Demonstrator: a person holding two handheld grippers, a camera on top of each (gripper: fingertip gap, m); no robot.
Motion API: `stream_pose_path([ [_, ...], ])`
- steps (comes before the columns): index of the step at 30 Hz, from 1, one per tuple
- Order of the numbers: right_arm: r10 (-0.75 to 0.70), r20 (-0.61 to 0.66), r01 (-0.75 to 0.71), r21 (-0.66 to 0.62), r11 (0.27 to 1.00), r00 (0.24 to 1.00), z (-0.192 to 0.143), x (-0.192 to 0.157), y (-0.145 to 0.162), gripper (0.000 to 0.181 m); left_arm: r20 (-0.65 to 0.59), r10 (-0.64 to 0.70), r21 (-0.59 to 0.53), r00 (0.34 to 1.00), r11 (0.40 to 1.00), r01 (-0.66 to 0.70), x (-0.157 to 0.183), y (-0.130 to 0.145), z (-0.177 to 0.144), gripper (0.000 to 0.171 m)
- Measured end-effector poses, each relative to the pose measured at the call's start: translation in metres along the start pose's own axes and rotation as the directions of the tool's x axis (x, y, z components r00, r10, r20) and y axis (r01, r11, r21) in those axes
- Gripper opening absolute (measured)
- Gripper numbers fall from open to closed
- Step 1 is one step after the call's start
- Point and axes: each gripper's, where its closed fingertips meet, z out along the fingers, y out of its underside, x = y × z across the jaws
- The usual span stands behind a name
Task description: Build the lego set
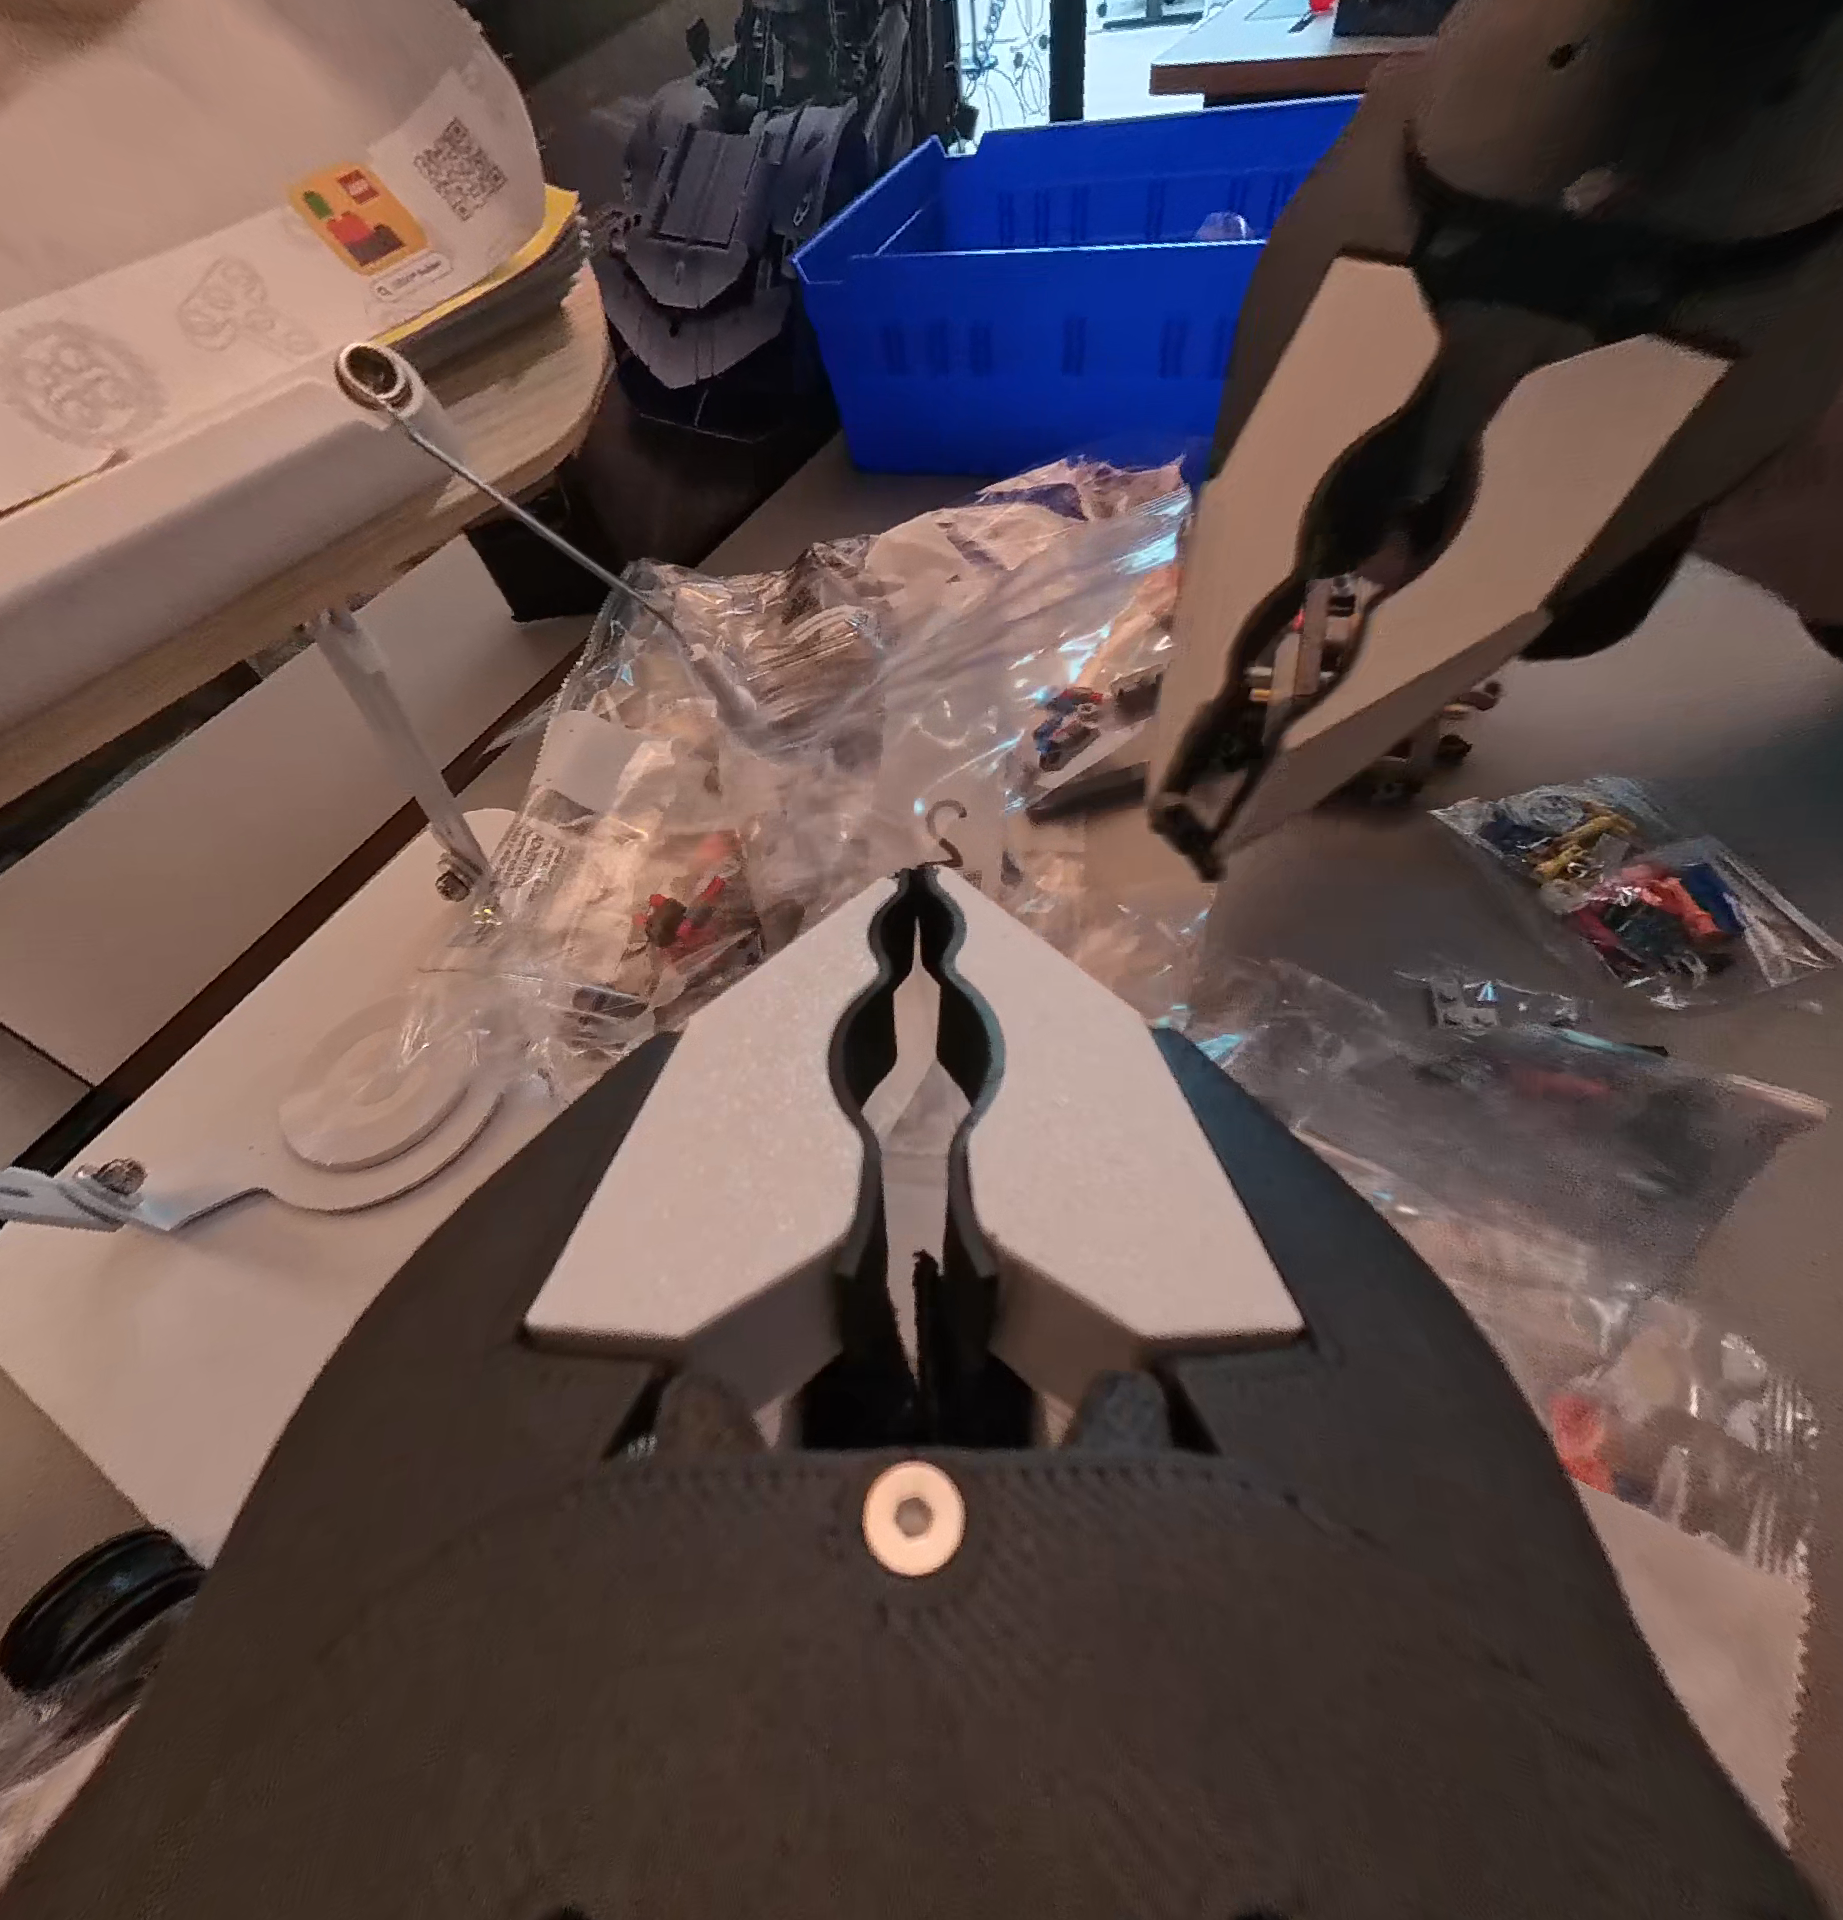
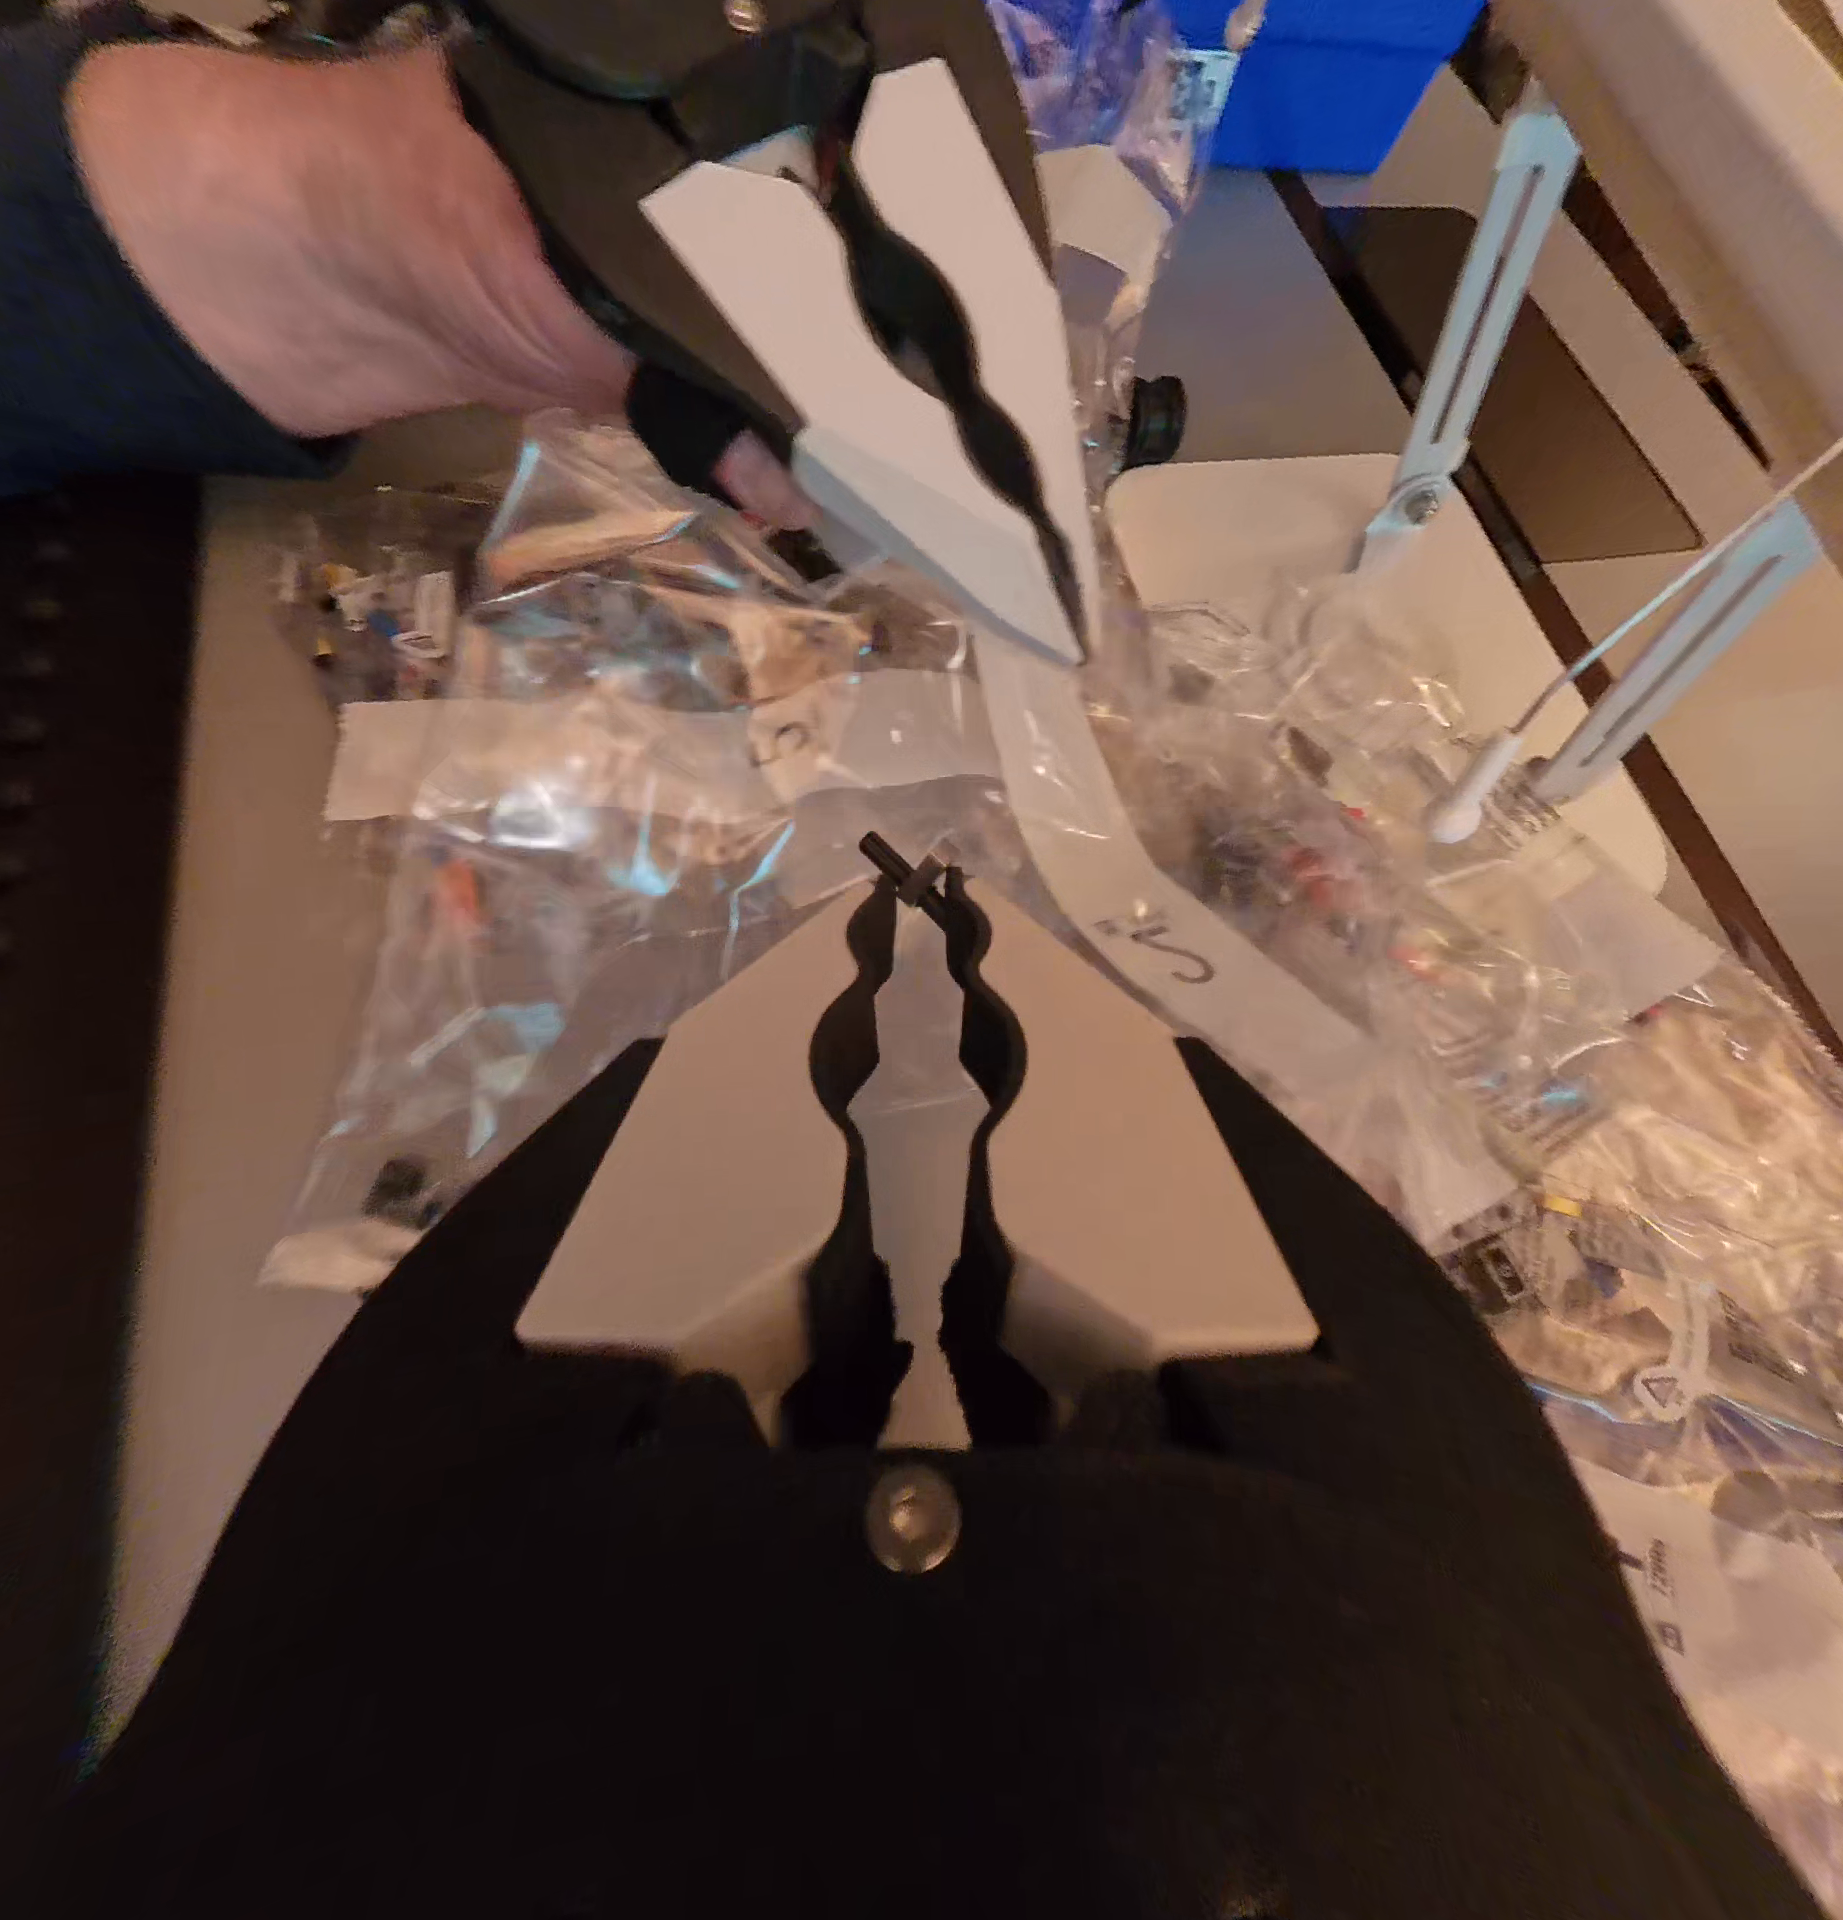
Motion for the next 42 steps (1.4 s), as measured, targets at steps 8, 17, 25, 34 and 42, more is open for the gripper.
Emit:
stream_pose_path([
  [8,-0.006,-0.262,-0.010,-0.061,0.998,0.965,0.018,0.049,0.009,0.009,-0.042,-0.012,0.008,0.999,1.000,0.012,0.010,-0.004,0.002,0.000],
  [17,0.057,-0.212,-0.056,0.013,0.998,0.976,0.007,0.048,0.002,0.012,-0.063,-0.051,0.028,0.997,0.998,0.053,0.009,-0.005,0.000,0.000],
  [25,0.044,0.076,-0.032,-0.152,0.988,0.996,-0.017,-0.004,0.037,0.012,-0.042,-0.088,0.048,0.995,0.995,0.090,-0.004,-0.004,-0.005,0.000],
  [34,0.053,0.319,0.061,-0.336,0.940,0.946,-0.019,-0.057,0.077,0.017,-0.066,-0.179,0.103,0.982,0.977,0.185,-0.015,-0.006,-0.012,0.000],
  [42,0.062,0.366,0.116,-0.444,0.889,0.928,-0.002,-0.075,0.096,0.025,-0.069,-0.204,0.110,0.977,0.971,0.211,-0.020,-0.004,-0.015,0.000],
])
